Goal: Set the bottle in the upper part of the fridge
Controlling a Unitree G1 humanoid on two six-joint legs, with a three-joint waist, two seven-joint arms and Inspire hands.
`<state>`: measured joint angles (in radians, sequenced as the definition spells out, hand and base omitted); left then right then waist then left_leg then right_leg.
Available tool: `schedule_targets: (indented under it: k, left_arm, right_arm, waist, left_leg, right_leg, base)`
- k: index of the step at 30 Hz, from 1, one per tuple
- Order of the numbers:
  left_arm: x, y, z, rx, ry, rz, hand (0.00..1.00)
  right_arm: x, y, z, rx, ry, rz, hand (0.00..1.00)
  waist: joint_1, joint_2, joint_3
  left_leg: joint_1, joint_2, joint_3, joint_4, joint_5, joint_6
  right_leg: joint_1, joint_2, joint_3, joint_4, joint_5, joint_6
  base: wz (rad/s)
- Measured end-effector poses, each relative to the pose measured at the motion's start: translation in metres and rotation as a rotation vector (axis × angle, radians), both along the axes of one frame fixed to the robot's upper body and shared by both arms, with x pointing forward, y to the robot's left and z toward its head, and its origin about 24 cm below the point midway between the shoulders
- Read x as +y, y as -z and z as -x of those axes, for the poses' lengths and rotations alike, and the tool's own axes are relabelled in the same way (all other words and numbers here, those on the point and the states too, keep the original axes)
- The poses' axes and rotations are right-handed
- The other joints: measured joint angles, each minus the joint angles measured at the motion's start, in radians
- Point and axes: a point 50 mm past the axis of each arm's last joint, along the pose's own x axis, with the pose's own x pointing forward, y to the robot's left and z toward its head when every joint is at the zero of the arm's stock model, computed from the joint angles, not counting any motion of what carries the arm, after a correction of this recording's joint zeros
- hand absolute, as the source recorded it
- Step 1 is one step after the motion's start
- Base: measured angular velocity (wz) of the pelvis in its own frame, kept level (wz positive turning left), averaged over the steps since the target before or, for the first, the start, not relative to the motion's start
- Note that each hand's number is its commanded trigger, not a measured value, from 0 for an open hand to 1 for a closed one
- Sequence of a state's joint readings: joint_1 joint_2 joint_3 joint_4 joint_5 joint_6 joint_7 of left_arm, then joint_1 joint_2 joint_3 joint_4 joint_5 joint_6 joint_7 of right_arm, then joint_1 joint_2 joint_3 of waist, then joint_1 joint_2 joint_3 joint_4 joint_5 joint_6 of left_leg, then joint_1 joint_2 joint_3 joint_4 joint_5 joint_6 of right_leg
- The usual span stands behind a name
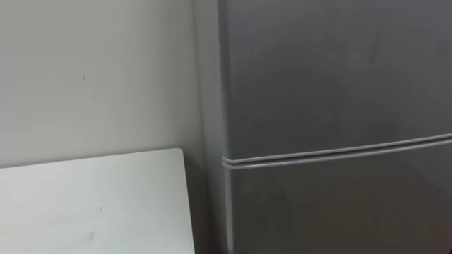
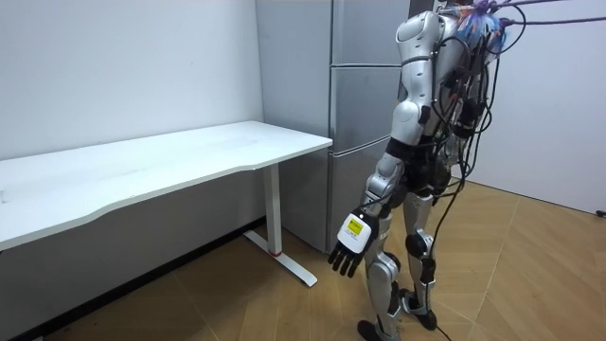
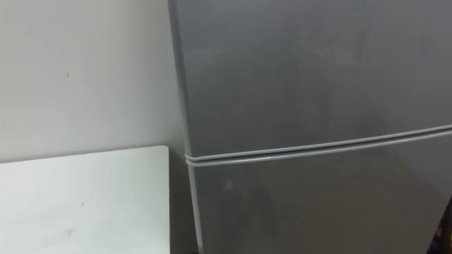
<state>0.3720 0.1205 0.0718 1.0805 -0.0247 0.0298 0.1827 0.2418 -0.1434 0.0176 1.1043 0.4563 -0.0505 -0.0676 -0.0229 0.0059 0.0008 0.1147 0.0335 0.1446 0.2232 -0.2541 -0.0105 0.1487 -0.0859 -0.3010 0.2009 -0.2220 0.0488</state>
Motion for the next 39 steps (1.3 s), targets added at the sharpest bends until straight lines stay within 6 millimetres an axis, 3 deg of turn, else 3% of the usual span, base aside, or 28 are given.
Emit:
schedule_targets:
  k: [10,18,24,39]
  left_arm:
    - [-0.001,0.001,-0.003,0.007,0.02,0.003,0.0]
    - [-0.003,0.003,-0.006,0.032,0.089,0.033,0.0]
    - [-0.003,0.004,-0.011,0.026,0.11,0.039,0.0]
    - [-0.006,0.005,-0.012,0.034,0.148,0.056,0.0]
  right_arm:
    - [0.002,0.002,0.0,0.003,-0.027,-0.06,0.0]
    - [0.001,0.003,-0.006,0.011,-0.074,-0.075,0.0]
    - [0.0,0.003,-0.005,0.015,-0.082,-0.081,0.0]
    - [0.001,0.003,-0.011,0.029,-0.148,-0.096,0.0]
  waist:
    - [0.003,-0.001,0.0018]
    - [0.012,-0.004,0.0055]
    - [0.028,-0.004,0.0056]
    - [0.032,-0.014,0.006]
  left_leg:
    - [-0.016,-0.008,-0.036,0.004,0.0,0.0]
    - [-0.021,-0.009,-0.04,0.008,0.0,0.0]
    - [-0.027,-0.009,-0.042,0.009,0.0,0.0]
    - [-0.052,-0.012,-0.066,0.018,0.001,-0.001]
  right_leg:
    - [0.009,-0.002,-0.03,-0.018,-0.003,0.004]
    - [0.009,-0.002,-0.032,-0.021,-0.003,0.005]
    - [0.009,0.0,-0.033,-0.029,-0.004,0.005]
    - [0.008,-0.002,-0.063,-0.034,-0.004,0.005]
  base:
    - [0.1]
    - [0.01]
    - [0.01]
    - [0.05]
